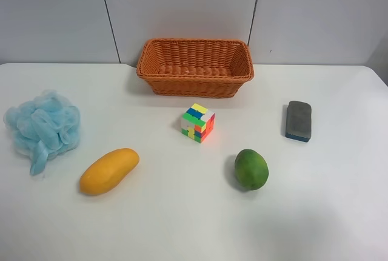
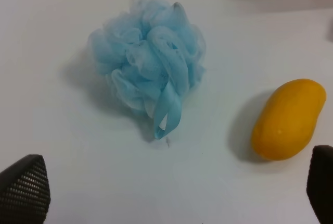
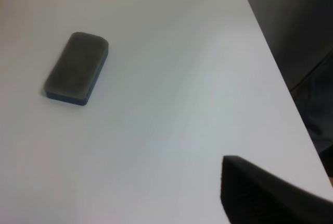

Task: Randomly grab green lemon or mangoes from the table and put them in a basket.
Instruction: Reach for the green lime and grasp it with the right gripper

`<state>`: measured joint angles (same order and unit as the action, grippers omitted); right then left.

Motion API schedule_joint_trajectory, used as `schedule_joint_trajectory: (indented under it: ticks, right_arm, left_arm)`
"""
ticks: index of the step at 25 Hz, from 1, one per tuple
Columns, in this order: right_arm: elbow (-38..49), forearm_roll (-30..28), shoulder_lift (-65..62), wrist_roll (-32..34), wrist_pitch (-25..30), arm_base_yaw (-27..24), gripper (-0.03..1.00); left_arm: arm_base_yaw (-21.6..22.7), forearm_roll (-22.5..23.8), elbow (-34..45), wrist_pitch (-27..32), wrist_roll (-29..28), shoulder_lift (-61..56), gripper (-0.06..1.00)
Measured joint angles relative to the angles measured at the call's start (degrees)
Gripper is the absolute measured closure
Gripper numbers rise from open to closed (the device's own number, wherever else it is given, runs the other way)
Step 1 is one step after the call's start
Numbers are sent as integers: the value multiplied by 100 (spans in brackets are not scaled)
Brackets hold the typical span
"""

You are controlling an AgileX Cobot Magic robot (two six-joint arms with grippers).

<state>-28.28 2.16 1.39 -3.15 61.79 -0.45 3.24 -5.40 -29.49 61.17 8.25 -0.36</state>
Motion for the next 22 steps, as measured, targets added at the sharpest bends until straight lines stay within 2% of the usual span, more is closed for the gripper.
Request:
schedule_joint_trajectory:
  ticks: [5,9,13,15,22]
  right_arm:
    - [-829,17,1400,-402,145,0,-2]
    - [-1341,94,2378,-448,67,166,-2]
    - [-1730,123,3610,-448,-75,746,-2]
    - [-1863,123,4475,-448,-180,1319,-2]
    - [-1899,144,6359,-448,-603,2431,-2]
  left_arm:
    - [0,0,0,0,0,0,-5]
    - [0,0,0,0,0,0,-5]
    - [0,0,0,0,0,0,-5]
    - [0,0,0,0,0,0,-5]
    - [0,0,0,0,0,0,-5]
